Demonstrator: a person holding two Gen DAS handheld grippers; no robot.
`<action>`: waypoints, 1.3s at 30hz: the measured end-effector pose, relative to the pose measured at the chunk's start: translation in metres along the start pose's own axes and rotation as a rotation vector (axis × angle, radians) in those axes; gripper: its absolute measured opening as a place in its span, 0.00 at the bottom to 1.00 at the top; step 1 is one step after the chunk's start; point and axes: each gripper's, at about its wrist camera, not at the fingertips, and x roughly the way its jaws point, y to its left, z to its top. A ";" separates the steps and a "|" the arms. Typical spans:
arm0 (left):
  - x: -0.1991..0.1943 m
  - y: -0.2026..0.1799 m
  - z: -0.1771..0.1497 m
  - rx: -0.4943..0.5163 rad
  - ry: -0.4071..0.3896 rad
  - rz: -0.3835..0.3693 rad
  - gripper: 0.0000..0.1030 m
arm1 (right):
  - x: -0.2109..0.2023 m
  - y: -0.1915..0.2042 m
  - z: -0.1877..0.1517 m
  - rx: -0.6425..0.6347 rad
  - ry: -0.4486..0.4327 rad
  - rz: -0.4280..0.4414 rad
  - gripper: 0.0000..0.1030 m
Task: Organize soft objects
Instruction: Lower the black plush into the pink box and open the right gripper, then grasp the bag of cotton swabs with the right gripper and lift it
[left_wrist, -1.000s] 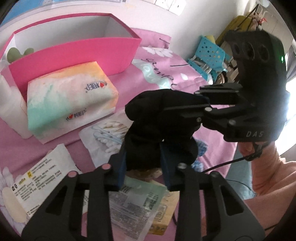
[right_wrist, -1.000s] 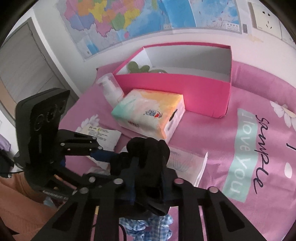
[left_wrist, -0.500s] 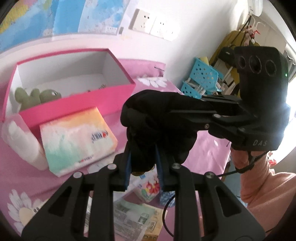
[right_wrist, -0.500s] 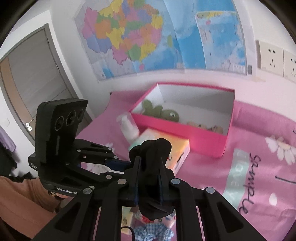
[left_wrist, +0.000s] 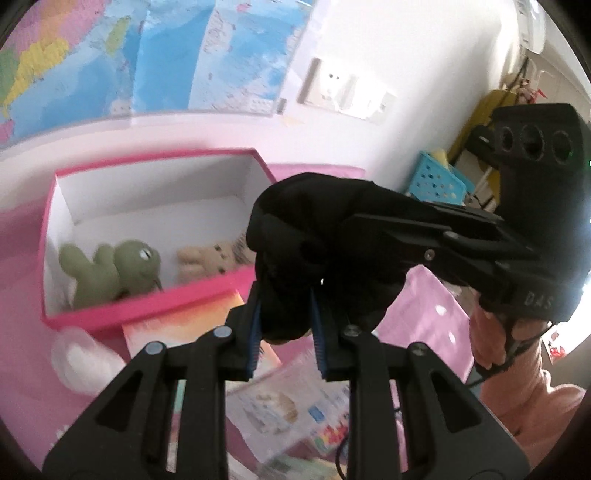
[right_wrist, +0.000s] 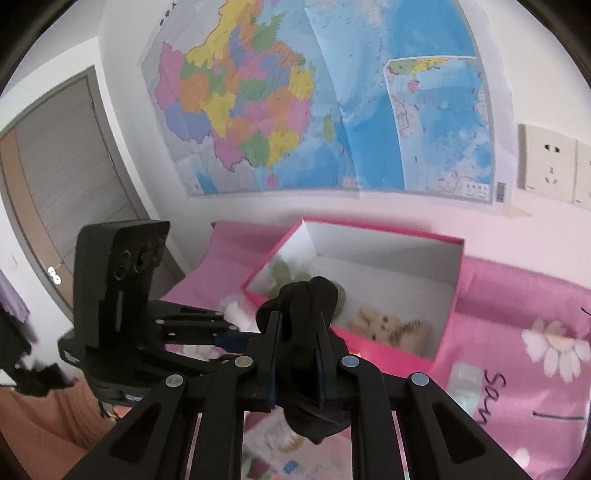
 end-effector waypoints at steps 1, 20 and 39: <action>0.000 0.003 0.004 -0.005 -0.003 0.010 0.25 | 0.002 -0.001 0.004 -0.003 -0.004 -0.008 0.13; 0.079 0.050 0.060 -0.109 0.078 0.271 0.33 | 0.101 -0.087 0.055 0.123 0.027 -0.160 0.18; -0.017 0.008 -0.032 0.047 -0.030 0.125 0.52 | 0.018 -0.060 -0.012 0.167 0.079 -0.061 0.52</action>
